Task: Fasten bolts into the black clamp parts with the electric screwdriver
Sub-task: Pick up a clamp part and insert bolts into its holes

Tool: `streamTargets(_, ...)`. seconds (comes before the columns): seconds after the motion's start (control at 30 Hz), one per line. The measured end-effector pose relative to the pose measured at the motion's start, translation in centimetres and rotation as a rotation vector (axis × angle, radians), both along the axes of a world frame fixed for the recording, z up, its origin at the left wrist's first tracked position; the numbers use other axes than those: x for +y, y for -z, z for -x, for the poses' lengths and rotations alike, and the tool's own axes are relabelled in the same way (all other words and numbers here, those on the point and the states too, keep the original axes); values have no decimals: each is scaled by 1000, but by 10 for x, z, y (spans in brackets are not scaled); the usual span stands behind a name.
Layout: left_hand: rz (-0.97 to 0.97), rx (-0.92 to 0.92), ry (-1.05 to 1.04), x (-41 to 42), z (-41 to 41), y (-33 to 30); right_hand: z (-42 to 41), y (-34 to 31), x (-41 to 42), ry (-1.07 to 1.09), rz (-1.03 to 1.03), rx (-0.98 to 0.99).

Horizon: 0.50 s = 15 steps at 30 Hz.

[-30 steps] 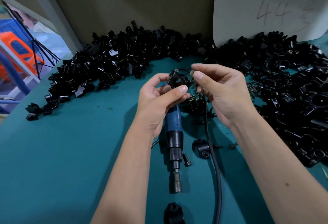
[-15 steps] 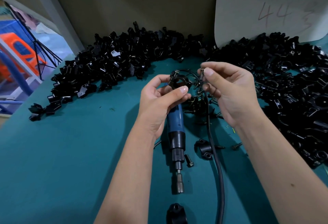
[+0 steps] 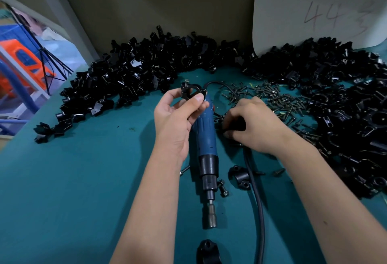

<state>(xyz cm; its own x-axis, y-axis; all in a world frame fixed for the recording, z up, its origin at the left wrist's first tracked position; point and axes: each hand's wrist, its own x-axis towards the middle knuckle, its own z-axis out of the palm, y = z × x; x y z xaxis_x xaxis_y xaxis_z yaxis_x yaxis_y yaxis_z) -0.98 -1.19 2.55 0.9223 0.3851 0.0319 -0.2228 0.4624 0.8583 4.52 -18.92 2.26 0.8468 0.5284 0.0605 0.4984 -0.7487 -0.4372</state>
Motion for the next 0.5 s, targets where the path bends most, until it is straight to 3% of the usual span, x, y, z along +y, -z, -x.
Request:
streamTargets(0.17,-39,26,3,0,-1,2,0,3,0,32,-97,-61)
streamTargets(0.37,-200,20,69,-2,-1,5,0,-9,-2,119,-848,95)
streamTargets(0.5,-260,-6,139,-4,1,6,5,-10,6,119,-1039,161)
